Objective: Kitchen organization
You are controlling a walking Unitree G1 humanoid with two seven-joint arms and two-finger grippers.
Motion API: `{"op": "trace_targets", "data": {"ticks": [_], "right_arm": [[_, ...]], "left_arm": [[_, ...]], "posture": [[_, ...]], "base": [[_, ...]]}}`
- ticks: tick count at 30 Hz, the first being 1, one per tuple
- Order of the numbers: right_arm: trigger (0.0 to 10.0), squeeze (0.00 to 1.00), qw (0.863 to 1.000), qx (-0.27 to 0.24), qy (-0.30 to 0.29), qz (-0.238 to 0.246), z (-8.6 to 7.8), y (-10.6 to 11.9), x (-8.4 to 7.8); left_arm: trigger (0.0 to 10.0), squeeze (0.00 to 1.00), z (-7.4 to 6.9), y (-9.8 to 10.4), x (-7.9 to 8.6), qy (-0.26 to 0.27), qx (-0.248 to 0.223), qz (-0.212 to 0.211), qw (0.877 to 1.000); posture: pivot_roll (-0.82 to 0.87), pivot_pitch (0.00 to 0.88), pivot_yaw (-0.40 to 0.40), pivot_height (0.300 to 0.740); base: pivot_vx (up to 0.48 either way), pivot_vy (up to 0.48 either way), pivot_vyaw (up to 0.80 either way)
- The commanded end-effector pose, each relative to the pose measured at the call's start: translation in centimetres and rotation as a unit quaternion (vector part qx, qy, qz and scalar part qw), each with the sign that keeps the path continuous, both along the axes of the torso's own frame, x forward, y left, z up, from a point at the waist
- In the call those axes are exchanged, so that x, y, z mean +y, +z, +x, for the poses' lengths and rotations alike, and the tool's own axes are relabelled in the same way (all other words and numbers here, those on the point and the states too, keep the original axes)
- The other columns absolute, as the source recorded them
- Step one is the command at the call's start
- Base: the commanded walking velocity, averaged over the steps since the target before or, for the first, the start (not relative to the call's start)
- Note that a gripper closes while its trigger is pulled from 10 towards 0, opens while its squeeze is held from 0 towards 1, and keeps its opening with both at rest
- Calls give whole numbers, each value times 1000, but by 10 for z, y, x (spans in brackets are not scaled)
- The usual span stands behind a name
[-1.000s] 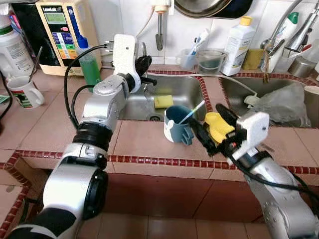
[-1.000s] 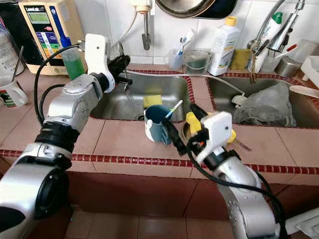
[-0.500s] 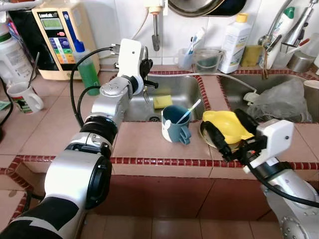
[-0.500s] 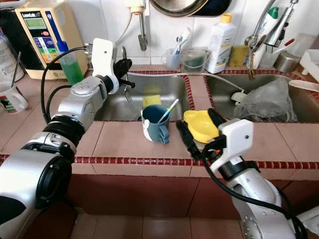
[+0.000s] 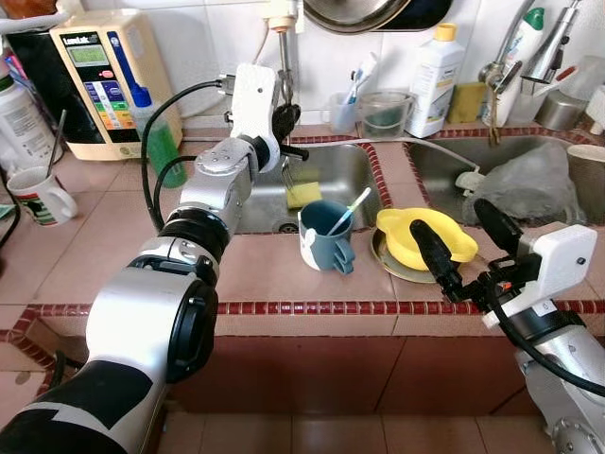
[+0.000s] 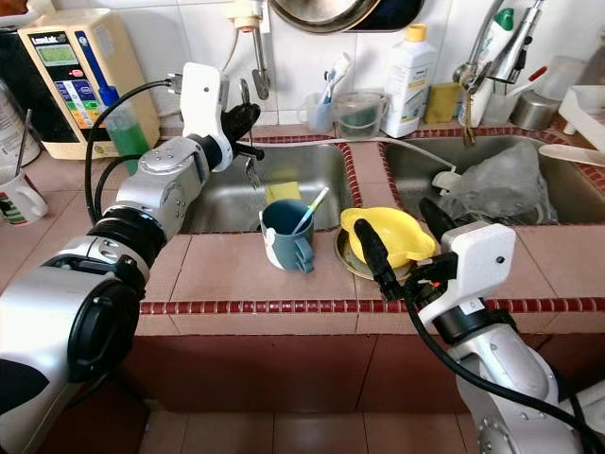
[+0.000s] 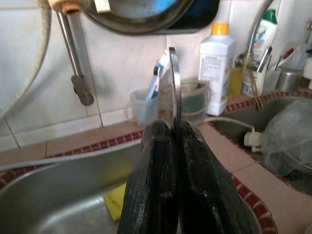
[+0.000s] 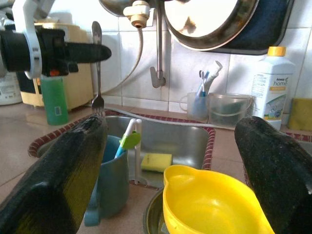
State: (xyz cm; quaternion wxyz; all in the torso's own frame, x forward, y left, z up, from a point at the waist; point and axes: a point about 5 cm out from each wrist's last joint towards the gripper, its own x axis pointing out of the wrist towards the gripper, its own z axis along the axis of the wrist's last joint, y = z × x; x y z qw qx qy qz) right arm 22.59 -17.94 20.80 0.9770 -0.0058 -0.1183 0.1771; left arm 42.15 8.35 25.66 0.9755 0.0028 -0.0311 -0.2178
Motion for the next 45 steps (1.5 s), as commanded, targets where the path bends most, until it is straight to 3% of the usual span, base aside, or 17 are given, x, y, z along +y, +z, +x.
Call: {"op": "trace_targets", "data": {"ticks": [1,15,27,45], "right_arm": [[10000,0,1000,-11,9,7,-5,6,5],[10000,0,997,-28,36,68,-18,26,16],[10000,0,992,-21,32,122,-39,37,21],[10000,0,988,-21,21,152,-53,42,18]], "left_arm": [[10000,0,2,9,4,2,-2,-4,1000],[10000,0,3,17,9,-18,26,-5,999],[10000,0,4,16,26,-15,47,-2,999],[10000,0,5,24,26,-12,42,6,999]], "posture": [[-262,3,121,740],[-215,106,117,740],[-223,218,137,740],[-259,226,171,740]], "base": [[0,0,0],[0,0,0],[0,0,0],[0,0,0]]}}
